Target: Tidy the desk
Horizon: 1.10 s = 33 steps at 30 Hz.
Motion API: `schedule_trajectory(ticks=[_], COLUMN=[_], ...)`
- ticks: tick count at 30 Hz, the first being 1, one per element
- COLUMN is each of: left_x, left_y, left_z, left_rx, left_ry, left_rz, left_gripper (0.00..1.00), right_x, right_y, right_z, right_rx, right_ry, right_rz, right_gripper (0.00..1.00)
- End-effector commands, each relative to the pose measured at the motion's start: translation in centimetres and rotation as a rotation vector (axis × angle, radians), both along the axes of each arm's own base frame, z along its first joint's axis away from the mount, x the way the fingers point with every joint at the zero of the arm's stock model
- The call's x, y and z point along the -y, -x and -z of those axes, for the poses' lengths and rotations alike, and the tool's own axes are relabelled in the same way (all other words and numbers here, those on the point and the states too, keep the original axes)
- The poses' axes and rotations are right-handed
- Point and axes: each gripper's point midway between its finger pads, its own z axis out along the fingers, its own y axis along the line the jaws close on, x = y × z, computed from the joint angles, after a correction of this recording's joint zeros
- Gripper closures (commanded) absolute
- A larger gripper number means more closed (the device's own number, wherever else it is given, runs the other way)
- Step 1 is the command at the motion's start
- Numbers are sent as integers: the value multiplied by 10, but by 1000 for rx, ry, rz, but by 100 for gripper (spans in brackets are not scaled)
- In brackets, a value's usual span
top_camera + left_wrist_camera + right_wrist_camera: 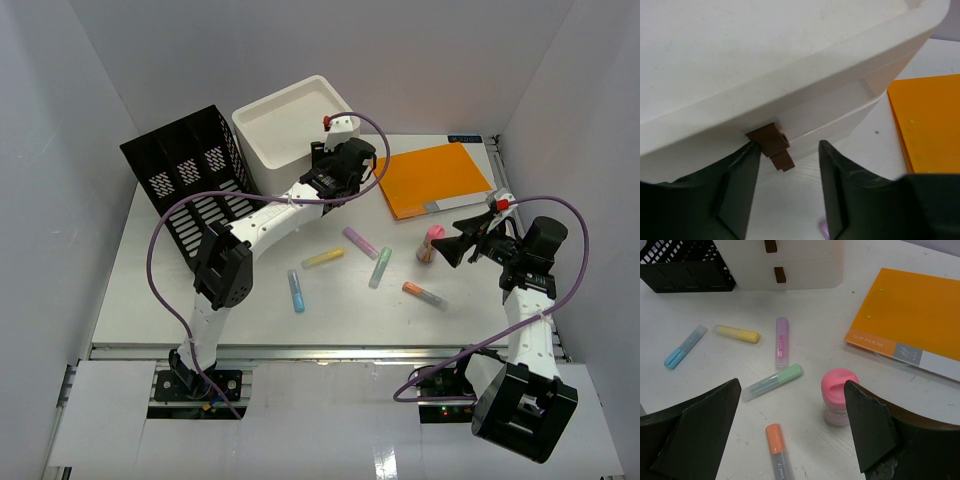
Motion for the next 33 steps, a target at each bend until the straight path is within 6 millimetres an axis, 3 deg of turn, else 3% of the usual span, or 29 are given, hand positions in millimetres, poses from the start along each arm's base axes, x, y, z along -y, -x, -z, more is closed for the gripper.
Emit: schedule_trajectory(ticks=[1, 11, 21, 27, 33], left_x=[-8, -14, -5, 17, 37], left_y=[-9, -10, -2, 23, 59], left_z=[-25, -26, -34, -41, -32], left_rx=[65, 61, 44, 26, -21], left_ry=[20, 15, 69, 128, 209], left_rz=[-54, -54, 21, 117, 191], left_gripper=[49, 72, 100, 100, 100], right_x=[2, 3, 4, 5, 5], right_y=[-3, -3, -3, -3, -3], right_z=[-16, -16, -15, -15, -14], right_rx=[41, 39, 35, 32, 27], right_ry=[18, 18, 15, 14, 14], right_rz=[-3, 2, 3, 4, 6], right_gripper=[10, 10, 10, 10, 10])
